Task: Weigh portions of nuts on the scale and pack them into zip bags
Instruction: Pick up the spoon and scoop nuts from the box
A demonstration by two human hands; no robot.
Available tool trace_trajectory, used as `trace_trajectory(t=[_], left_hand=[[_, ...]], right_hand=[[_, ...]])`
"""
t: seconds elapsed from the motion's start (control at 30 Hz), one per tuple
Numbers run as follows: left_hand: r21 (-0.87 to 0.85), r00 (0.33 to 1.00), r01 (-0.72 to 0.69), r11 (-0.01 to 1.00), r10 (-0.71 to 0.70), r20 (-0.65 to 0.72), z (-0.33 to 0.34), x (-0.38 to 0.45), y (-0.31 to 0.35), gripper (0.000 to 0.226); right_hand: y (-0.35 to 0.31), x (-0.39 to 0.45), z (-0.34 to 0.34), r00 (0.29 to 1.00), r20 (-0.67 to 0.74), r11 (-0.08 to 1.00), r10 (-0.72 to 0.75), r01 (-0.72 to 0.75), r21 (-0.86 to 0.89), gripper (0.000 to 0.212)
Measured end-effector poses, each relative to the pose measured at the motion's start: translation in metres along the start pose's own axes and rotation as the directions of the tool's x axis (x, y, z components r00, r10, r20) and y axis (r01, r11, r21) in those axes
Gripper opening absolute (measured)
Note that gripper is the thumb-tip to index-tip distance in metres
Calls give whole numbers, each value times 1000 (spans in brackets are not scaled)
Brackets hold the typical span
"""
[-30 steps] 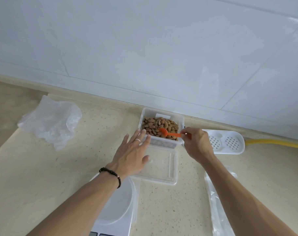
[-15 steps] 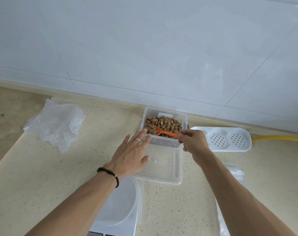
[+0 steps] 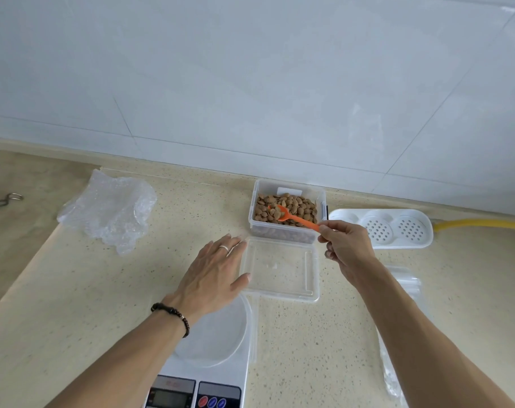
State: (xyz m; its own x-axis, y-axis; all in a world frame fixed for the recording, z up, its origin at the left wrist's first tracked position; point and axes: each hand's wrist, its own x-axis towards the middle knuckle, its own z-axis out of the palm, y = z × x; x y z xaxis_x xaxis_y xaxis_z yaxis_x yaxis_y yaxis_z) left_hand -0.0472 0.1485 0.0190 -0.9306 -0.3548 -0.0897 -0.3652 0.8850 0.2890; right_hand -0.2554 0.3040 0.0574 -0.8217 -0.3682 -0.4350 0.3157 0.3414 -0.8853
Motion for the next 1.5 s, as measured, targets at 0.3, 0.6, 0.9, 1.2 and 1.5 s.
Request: trace_trajectory(t=[0.3, 0.6, 0.9, 1.2, 1.5], left_hand=[[29, 976, -112, 993, 105, 188, 6, -51, -3, 126], [210, 935, -235, 949, 162, 316, 26, -56, 24, 144], [103, 977, -161, 981, 143, 161, 24, -49, 28, 131], [-178, 999, -36, 983, 34, -13, -3, -34, 22, 112], [-304, 998, -32, 952, 13, -65, -16, -38, 22, 110]], right_hand=[[29, -63, -5, 1000, -12, 995, -20, 21, 94, 10], [78, -113, -28, 998, -61, 994, 16, -10, 107, 11], [93, -130, -44, 997, -69, 995, 20, -13, 100, 10], [62, -132, -43, 994, 92, 999, -52, 53, -3, 10], [10, -132, -1, 878, 327, 677, -350, 478, -559, 9]])
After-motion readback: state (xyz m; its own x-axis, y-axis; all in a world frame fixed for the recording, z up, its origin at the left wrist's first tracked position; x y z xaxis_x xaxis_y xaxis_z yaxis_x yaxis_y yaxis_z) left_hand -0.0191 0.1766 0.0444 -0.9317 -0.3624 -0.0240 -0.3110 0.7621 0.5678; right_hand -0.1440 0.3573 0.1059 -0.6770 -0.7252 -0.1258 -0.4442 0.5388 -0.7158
